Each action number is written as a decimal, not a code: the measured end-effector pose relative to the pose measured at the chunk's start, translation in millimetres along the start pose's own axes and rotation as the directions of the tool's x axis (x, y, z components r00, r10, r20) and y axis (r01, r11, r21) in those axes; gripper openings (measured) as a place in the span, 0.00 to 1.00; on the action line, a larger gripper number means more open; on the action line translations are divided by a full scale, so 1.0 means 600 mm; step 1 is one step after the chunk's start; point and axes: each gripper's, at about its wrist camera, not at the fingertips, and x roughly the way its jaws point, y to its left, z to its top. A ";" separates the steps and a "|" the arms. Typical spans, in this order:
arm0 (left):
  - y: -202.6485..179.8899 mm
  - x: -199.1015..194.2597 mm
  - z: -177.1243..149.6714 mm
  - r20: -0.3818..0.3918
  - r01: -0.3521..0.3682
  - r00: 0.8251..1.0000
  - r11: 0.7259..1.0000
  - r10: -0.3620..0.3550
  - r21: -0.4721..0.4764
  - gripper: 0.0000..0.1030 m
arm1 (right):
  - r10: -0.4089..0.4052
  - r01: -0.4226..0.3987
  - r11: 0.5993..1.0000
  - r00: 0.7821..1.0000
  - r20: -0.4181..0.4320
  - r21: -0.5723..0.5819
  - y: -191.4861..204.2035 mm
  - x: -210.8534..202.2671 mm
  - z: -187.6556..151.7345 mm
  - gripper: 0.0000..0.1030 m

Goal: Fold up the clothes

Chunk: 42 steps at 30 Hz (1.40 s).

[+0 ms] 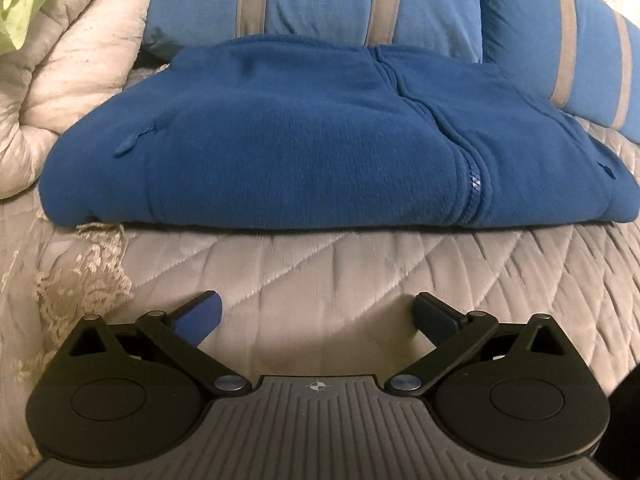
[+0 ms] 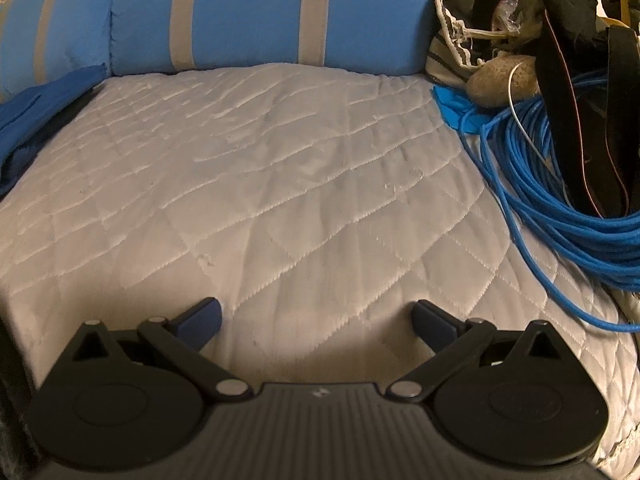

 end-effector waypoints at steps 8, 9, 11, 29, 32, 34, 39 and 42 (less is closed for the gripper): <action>-0.001 0.021 0.020 0.005 -0.003 1.000 1.000 0.003 0.005 1.00 | -0.020 0.020 1.000 1.000 0.009 0.020 0.003 0.019 0.021 1.00; -0.001 0.023 0.021 0.006 -0.004 1.000 1.000 0.004 0.006 1.00 | -0.023 0.023 0.999 1.000 0.010 0.022 0.003 0.021 0.024 1.00; -0.003 0.028 0.025 0.007 -0.007 1.000 1.000 0.007 0.008 1.00 | -0.029 0.029 0.999 1.000 0.012 0.027 0.004 0.026 0.030 1.00; -0.015 0.065 0.058 0.018 -0.053 0.998 0.998 0.054 -0.015 1.00 | -0.031 0.026 0.995 0.998 0.048 0.100 -0.010 0.069 0.073 1.00; -0.015 0.065 0.054 0.043 -0.057 0.997 0.998 0.058 -0.020 1.00 | -0.036 0.029 0.995 0.997 0.067 0.091 -0.010 0.075 0.076 1.00; -0.016 0.065 0.050 0.065 -0.061 0.996 0.998 0.063 -0.023 1.00 | -0.038 0.032 0.997 0.996 0.078 0.074 -0.009 0.077 0.077 1.00; -0.018 0.066 0.038 0.121 -0.071 0.990 0.997 0.074 -0.032 1.00 | -0.068 0.055 0.992 0.991 0.116 0.110 -0.007 0.077 0.069 1.00; -0.020 0.066 0.031 0.155 -0.076 0.985 0.996 0.081 -0.037 1.00 | -0.083 0.060 0.988 0.983 0.163 0.139 -0.006 0.077 0.057 1.00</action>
